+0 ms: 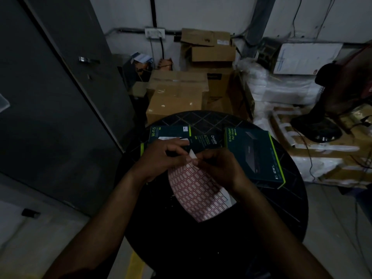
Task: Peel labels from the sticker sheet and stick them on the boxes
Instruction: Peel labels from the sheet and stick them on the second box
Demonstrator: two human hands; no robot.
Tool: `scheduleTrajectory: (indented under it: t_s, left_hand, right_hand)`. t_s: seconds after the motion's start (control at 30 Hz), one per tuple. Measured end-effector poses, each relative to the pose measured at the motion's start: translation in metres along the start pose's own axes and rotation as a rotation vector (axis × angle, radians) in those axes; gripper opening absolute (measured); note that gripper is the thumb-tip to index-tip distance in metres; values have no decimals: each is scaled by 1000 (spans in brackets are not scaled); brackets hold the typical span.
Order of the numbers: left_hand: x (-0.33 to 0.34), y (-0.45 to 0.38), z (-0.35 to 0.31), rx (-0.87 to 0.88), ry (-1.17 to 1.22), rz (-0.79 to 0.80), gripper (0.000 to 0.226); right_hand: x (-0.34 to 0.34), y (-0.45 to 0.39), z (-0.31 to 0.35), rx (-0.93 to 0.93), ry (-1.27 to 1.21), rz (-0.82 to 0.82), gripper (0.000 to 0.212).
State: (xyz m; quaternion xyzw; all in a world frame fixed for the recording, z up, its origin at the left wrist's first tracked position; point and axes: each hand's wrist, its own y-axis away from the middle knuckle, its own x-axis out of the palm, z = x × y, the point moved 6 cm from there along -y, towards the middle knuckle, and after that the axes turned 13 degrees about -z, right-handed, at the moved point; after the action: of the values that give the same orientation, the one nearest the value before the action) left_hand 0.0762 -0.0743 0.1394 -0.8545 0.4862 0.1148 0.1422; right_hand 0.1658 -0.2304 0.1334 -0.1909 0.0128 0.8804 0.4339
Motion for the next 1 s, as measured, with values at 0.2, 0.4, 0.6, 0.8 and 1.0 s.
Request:
scheduleTrajectory:
  t_s: [0.2, 0.4, 0.6, 0.8, 1.0]
  left_hand:
    - [2, -1, -1, 23, -31, -6, 16]
    - [3, -3, 0, 19, -61, -50, 16]
    - [2, -5, 3, 3, -11, -76, 17]
    - [1, -6, 5, -10, 1, -99, 10]
    - [3, -3, 3, -24, -3, -100, 16]
  right_hand:
    - [-3, 1, -5, 34, 11, 9, 15]
    - [2, 0, -5, 32, 28, 68, 12]
    - [-1, 0, -8, 56, -27, 29, 13]
    - [-10, 1, -17, 85, -46, 26, 12]
    - [-11, 13, -93, 290, 102, 86, 22]
